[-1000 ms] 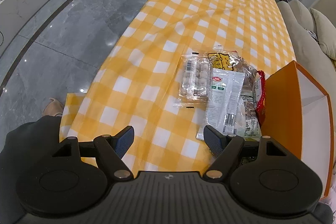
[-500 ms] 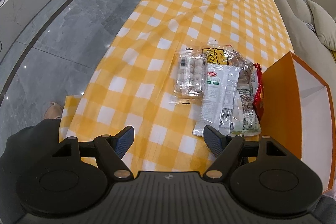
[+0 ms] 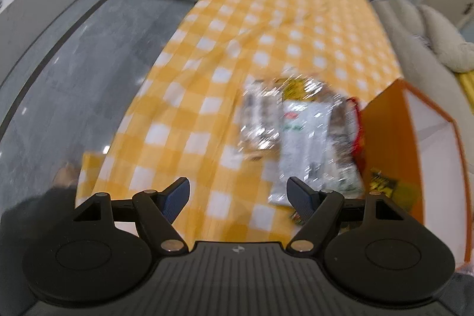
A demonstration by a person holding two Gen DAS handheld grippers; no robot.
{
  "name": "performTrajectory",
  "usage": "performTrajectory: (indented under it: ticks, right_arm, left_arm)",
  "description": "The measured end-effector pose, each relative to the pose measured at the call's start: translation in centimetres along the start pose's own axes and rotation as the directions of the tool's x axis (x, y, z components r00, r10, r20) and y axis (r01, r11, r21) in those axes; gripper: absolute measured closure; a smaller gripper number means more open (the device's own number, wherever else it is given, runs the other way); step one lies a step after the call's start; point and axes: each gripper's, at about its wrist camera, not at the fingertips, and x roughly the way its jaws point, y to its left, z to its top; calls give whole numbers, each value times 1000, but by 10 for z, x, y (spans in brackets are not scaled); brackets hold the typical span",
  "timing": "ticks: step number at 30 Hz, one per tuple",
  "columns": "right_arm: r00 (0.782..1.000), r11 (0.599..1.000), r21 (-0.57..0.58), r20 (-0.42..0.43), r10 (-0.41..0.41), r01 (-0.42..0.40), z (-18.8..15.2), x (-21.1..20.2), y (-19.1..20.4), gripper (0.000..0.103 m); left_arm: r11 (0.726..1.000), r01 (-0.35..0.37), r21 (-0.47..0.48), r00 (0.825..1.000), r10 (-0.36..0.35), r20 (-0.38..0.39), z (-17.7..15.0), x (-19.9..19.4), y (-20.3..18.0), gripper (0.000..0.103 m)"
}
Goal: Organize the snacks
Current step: 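Grasp the dark bottle-shaped snack bag with the right tool, then carry the dark bag into the box with right tool while left tool grasps the green sausage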
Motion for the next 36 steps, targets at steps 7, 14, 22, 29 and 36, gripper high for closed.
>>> performTrajectory:
  ticks: [7, 14, 22, 29, 36]
  right_arm:
    - [985, 951, 265, 111, 130, -156, 42, -31, -72, 66]
    - [980, 860, 468, 111, 168, -201, 45, -28, -143, 66]
    - [981, 818, 543, 130, 143, -191, 40, -35, -183, 66]
    - [981, 795, 575, 130, 144, -193, 37, -35, -199, 66]
    - [984, 778, 603, 124, 128, -177, 35, -39, -212, 66]
  left_arm:
    - [966, 82, 246, 988, -112, 110, -11, -15, -29, 15]
    - [818, 50, 573, 996, -85, 34, -52, 20, -98, 15]
    - [734, 111, 670, 994, -68, -90, -77, 72, -134, 42]
    - [704, 53, 708, 998, -26, -49, -82, 93, -145, 41]
    - [744, -32, 667, 994, 93, -56, -82, 110, -157, 39]
